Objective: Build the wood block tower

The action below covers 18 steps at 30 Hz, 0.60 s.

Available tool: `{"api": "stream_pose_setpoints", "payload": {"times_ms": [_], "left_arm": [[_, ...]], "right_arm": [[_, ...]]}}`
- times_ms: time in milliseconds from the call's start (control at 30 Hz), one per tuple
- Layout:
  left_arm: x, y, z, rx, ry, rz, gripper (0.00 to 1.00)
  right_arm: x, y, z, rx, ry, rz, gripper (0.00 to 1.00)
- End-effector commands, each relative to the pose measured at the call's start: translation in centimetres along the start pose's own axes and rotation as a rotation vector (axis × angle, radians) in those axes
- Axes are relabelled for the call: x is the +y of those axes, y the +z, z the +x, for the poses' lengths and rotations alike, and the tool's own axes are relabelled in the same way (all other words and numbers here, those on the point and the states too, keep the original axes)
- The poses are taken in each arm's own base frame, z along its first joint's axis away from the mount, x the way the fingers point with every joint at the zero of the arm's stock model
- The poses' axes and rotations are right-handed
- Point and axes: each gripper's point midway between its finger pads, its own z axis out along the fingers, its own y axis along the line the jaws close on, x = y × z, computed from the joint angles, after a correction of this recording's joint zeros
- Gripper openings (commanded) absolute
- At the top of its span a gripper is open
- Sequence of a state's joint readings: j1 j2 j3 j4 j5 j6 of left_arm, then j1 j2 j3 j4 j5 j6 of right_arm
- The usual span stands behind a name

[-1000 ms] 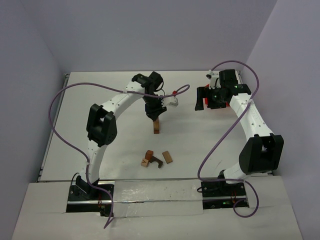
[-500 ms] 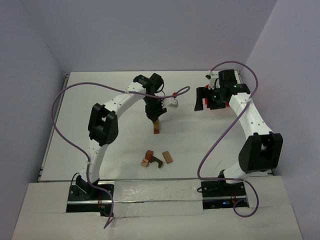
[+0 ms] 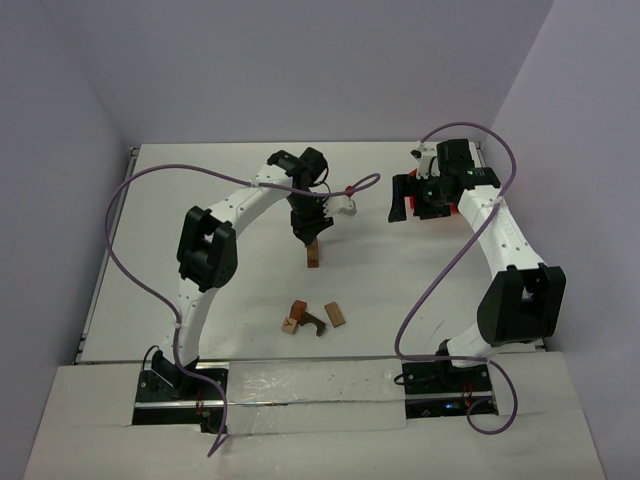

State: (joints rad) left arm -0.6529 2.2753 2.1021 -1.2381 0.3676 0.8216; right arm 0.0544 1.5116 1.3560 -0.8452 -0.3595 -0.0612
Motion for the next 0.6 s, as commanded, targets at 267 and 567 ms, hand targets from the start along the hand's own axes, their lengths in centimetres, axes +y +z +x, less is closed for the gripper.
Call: {"api": "stream_pose_setpoints", "payload": {"times_ms": [267,567], "left_arm": [[0.45,-0.13,-1.34,-0.034,0.022,-0.004,0.45],[0.61,-0.08,-1.43,-0.035,0.02,-0.007,0.46]], "right_arm": [[0.15,-0.61,-1.46,-0.035,-0.012,-0.01,1.0],[0.18,-0.54,-1.21,-0.032,-0.013,-0.013,1.0]]}}
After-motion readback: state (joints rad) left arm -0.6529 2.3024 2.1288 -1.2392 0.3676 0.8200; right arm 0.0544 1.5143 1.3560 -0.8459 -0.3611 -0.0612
